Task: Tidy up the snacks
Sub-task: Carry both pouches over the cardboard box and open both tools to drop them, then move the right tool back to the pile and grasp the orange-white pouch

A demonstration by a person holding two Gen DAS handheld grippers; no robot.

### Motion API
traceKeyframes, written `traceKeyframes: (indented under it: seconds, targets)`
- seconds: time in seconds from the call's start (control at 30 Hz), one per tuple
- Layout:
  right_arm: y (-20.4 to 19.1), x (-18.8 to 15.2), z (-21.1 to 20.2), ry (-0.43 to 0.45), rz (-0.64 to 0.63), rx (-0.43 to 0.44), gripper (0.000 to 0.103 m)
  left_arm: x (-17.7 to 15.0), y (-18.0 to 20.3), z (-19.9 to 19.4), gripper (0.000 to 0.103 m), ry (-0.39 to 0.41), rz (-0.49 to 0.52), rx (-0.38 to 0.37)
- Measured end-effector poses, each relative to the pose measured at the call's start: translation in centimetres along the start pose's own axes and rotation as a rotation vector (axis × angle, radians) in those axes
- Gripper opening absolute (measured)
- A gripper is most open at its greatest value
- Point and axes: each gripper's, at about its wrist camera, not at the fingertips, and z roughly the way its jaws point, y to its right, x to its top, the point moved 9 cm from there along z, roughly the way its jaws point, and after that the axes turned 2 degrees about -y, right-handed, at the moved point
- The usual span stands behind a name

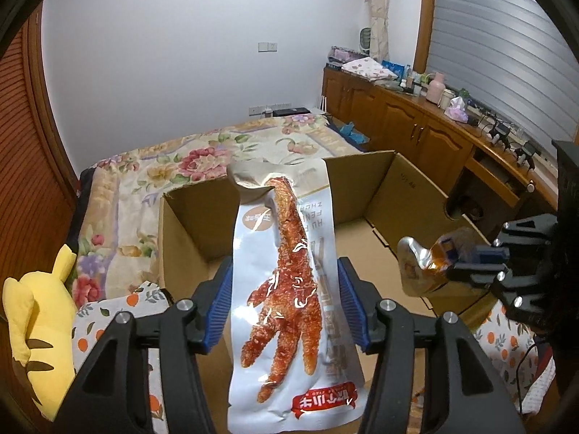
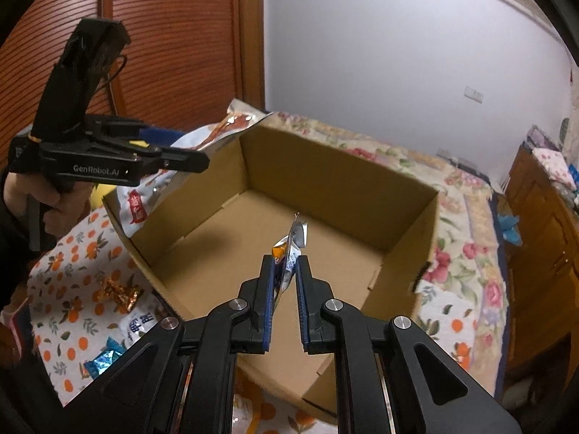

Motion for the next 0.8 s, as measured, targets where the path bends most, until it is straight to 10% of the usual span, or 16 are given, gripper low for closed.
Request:
traceKeyframes:
  seconds: [0.8]
  targets:
    - [-0.1,-0.8,0.2,-0.003,0.052,0.000,0.026,-0.8,0.6,-2.2,0.074,0.043,0.000,0.013]
